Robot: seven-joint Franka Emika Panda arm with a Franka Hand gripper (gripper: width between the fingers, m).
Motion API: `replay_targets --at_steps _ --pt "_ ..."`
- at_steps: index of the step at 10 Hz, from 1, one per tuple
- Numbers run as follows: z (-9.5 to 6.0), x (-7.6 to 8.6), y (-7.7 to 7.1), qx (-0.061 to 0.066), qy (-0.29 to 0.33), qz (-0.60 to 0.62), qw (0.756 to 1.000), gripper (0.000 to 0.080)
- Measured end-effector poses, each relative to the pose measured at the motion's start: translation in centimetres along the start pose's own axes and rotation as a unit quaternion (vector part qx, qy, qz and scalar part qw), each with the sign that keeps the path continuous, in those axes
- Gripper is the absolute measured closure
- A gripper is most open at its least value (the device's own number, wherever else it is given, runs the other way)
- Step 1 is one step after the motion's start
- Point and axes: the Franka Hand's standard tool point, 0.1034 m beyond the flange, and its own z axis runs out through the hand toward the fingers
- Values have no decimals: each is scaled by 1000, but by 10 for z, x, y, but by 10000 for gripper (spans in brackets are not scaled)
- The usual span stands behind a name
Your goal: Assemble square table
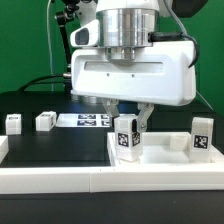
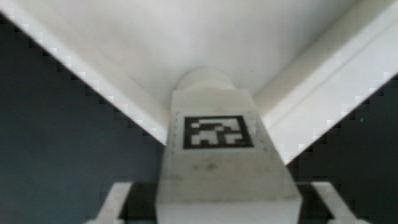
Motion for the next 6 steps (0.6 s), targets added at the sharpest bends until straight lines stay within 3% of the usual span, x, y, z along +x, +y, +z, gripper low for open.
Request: replay_targets --at_steps 6 --pt "1 -3 2 -2 -7 233 972 509"
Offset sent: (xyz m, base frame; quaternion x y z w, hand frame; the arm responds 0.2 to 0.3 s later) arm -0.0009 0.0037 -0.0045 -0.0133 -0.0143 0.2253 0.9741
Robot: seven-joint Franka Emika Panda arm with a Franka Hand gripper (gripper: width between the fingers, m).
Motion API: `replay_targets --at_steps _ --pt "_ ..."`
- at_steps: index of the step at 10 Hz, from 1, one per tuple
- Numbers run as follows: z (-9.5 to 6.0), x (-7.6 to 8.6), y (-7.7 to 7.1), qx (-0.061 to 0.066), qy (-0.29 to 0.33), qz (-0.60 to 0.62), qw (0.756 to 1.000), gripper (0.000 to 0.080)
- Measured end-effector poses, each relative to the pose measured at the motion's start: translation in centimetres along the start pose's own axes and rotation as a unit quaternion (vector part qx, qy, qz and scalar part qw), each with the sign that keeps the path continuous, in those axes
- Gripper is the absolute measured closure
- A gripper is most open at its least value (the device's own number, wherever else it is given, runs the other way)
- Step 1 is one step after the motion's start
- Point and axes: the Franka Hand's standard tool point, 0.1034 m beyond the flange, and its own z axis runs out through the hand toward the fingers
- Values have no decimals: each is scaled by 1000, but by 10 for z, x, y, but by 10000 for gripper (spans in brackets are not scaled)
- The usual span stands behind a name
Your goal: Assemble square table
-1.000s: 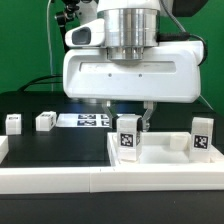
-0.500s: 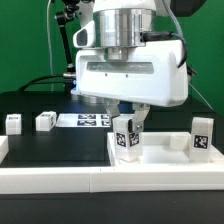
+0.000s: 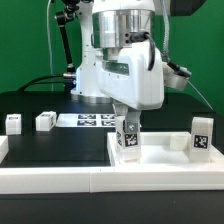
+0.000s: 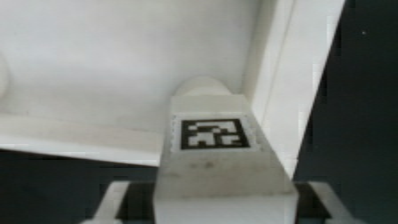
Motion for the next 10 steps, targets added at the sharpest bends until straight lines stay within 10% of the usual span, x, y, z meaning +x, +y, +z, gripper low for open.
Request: replay_targets --at_steps 7,10 --pt "2 -7 0 2 -15 160 987 509" --pt "3 -10 1 -6 -18 93 995 181"
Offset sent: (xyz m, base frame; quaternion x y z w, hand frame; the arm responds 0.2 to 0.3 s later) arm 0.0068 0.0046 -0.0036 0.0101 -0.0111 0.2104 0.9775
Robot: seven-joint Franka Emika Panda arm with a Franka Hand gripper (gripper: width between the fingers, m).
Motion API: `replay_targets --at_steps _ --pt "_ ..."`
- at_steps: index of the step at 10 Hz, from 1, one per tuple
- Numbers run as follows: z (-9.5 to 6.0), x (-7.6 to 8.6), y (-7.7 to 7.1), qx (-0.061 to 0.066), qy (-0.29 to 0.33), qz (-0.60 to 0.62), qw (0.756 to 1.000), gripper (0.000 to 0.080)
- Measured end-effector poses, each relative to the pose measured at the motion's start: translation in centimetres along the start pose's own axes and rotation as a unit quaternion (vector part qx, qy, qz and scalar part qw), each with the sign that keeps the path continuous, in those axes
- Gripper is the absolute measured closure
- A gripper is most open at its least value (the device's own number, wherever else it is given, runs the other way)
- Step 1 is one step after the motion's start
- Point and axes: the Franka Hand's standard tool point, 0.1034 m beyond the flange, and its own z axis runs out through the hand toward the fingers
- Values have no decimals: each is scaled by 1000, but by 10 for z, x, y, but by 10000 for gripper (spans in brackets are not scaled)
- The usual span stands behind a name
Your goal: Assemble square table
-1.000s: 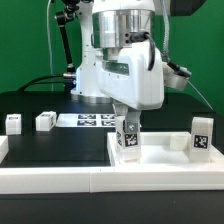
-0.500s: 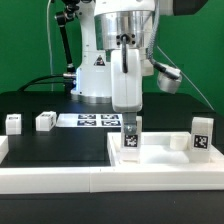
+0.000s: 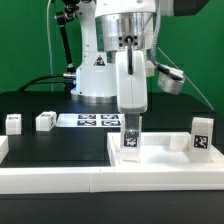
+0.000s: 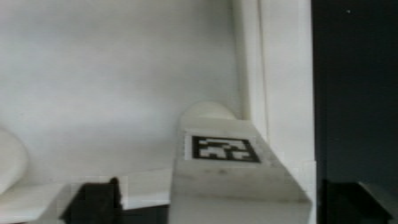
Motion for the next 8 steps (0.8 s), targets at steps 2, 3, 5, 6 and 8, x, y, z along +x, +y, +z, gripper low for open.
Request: replay_targets --at_steps 2,3,5,6,8 --pt "1 -3 0 -1 0 -114 993 156" --pt "1 -2 0 -1 0 -152 988 156" --pt "1 -2 0 -1 0 -208 978 150" --pt "1 -2 0 -1 1 -250 968 150" --pt "2 -5 1 -1 2 -350 937 150"
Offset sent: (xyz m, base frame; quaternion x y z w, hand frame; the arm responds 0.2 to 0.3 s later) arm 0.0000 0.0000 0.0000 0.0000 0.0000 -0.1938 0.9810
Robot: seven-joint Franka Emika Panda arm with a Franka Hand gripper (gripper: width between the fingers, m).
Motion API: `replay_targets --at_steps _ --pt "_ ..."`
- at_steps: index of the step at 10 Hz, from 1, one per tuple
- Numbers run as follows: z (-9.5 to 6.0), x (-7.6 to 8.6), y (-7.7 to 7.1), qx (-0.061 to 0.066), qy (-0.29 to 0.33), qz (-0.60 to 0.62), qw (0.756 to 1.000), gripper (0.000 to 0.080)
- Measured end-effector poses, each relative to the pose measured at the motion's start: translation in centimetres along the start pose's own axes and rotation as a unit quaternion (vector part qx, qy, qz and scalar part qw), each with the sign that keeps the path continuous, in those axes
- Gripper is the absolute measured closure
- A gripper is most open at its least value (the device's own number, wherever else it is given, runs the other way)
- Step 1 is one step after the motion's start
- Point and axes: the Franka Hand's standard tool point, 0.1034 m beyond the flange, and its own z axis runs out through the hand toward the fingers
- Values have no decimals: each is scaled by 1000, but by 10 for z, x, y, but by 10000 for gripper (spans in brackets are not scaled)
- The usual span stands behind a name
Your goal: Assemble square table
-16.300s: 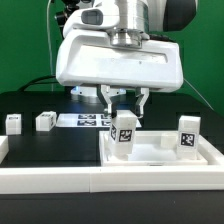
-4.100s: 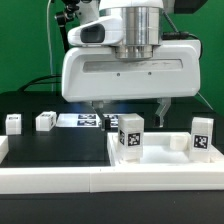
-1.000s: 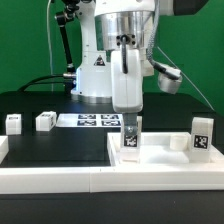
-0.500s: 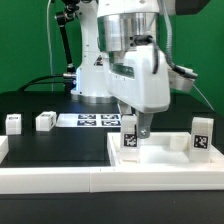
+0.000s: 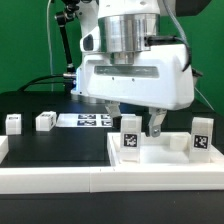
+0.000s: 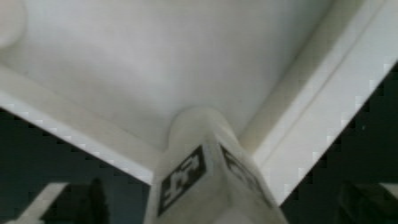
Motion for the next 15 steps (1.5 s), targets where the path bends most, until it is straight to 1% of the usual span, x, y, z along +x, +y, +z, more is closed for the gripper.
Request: replay_targets --at_steps 2,3,4,7,8,10,11,12,13,15 --pt "0 -3 -3 -7 5 -102 995 150" --pt "-1 -3 -3 -8 5 -137 991 150" --pt "-1 -2 -3 -11 6 -183 983 150" --pt "-2 2 -1 -12 6 -276 961 150" --pt "-2 3 1 -14 6 -319 948 150" --pt "-2 5 2 -18 7 -371 928 150" --pt "-2 7 4 -23 8 -409 912 150" --pt "-3 9 5 -24 9 -427 904 150" --pt "-4 12 6 -26 9 -457 889 150" --pt "-3 12 6 -26 9 -448 894 414"
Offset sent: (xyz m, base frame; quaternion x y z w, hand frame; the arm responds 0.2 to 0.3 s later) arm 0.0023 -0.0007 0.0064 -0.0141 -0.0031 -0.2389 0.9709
